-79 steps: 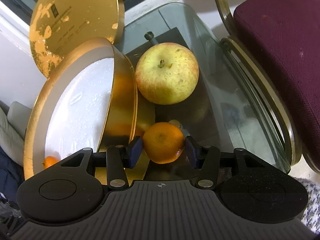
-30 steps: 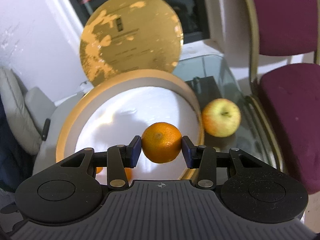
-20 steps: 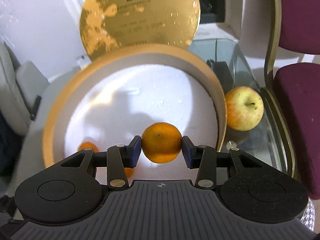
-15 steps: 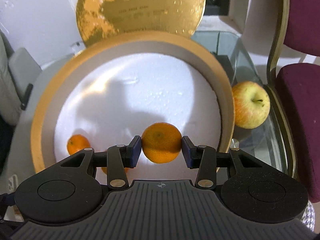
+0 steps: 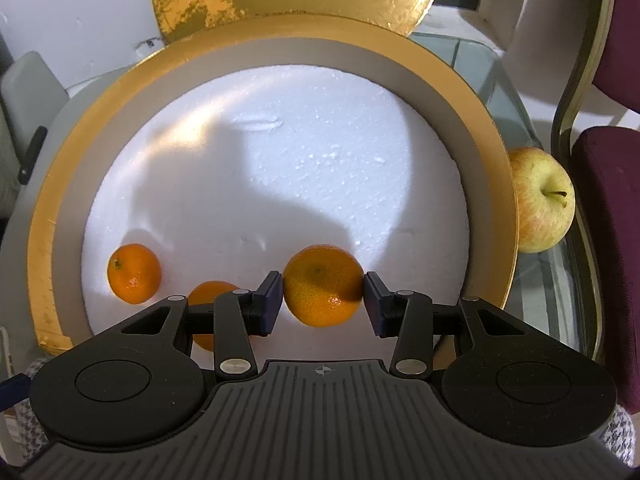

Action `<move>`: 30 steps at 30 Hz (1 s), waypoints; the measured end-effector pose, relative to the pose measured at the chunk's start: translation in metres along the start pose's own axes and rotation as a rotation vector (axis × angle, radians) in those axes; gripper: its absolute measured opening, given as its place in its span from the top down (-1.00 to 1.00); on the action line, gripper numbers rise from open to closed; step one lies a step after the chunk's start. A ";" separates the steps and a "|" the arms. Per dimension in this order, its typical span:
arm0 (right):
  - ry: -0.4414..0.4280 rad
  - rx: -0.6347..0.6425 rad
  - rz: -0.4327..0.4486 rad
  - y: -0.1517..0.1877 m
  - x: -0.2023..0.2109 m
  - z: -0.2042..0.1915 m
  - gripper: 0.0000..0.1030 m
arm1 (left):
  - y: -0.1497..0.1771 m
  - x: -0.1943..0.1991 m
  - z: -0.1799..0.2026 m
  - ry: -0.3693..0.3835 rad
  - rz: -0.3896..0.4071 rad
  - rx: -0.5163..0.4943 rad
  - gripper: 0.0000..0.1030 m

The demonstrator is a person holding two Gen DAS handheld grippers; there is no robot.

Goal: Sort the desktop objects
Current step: 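Carry the last mandarin with the right gripper into the box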

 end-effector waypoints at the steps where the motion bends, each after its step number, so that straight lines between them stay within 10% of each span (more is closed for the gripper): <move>1: 0.001 0.001 -0.001 0.001 -0.001 0.000 0.12 | 0.000 0.000 0.000 0.000 0.000 -0.001 -0.99; 30: -0.057 -0.022 0.069 -0.001 0.045 0.014 -0.03 | -0.001 0.039 0.023 -0.025 0.065 -0.064 -0.99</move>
Point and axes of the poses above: each gripper's, at about its wrist camera, not at the fingertips, and x roughly against the way its jaws point, z to its right, y to its underside, the point moved 9 cm from there along -x, roughly the way its jaws point, and after that the axes turned 6 degrees about z, right-handed, at the moved point
